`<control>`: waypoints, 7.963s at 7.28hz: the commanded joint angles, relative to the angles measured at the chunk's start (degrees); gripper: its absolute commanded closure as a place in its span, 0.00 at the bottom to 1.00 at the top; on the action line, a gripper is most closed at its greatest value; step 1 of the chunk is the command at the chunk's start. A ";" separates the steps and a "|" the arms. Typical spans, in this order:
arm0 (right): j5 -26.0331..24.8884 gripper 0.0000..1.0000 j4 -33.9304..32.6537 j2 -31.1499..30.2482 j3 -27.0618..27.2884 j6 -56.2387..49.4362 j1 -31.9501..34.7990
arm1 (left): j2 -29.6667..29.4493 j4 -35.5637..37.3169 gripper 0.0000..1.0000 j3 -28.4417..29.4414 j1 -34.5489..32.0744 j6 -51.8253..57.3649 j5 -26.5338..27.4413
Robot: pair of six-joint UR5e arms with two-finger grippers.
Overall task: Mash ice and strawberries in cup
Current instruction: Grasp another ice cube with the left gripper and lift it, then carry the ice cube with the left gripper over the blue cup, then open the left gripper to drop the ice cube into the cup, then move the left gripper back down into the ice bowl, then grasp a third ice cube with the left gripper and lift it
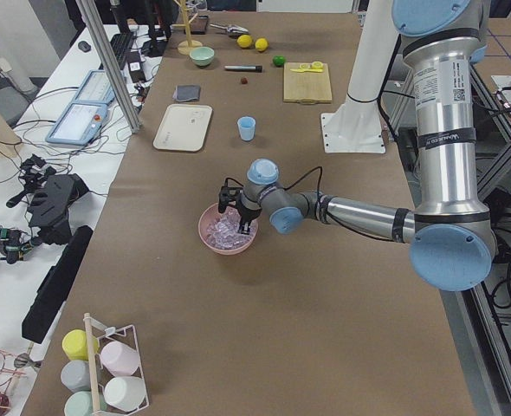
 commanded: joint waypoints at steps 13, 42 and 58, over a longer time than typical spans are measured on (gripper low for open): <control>0.26 0.00 -0.09 0.70 0.35 0.18 0.00 | -42.89 27.78 1.00 -2.94 10.60 -18.54 9.99; 1.76 0.00 -0.09 0.44 -0.62 0.00 -0.09 | -6.46 1.82 0.11 4.88 -7.37 31.12 -7.99; 1.67 0.00 -0.09 0.44 -0.79 0.00 0.00 | -8.57 1.99 0.62 8.40 -6.75 31.03 -8.25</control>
